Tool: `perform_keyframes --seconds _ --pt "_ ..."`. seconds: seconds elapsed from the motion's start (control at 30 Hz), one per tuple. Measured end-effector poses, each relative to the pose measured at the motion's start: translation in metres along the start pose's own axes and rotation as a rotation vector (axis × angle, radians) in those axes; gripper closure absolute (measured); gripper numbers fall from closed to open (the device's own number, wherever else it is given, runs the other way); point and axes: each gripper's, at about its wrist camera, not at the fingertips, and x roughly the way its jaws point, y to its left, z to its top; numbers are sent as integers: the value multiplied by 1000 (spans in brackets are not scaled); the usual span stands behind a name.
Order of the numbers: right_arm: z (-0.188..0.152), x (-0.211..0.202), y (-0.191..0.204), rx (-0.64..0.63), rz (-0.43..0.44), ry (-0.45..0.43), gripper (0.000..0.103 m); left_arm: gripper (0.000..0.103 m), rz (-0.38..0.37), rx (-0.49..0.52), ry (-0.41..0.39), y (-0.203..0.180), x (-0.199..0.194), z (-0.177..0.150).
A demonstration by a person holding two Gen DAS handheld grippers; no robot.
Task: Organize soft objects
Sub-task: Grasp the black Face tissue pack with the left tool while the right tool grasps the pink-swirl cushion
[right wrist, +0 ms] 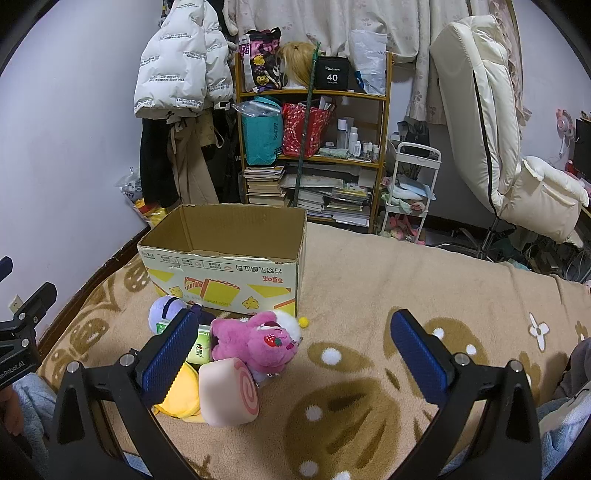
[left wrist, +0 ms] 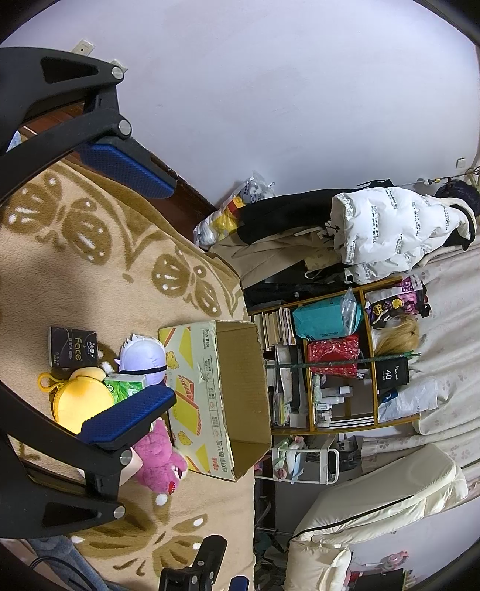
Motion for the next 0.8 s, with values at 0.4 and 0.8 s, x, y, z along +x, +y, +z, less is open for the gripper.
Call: perform_keyframes --seconds 0.4,0.8 --pt "-4 3 4 -5 -7 14 0 3 -23 12 54 -4 12 -6" --pt "6 19 9 0 22 82 0 3 -31 39 138 -9 33 -8"
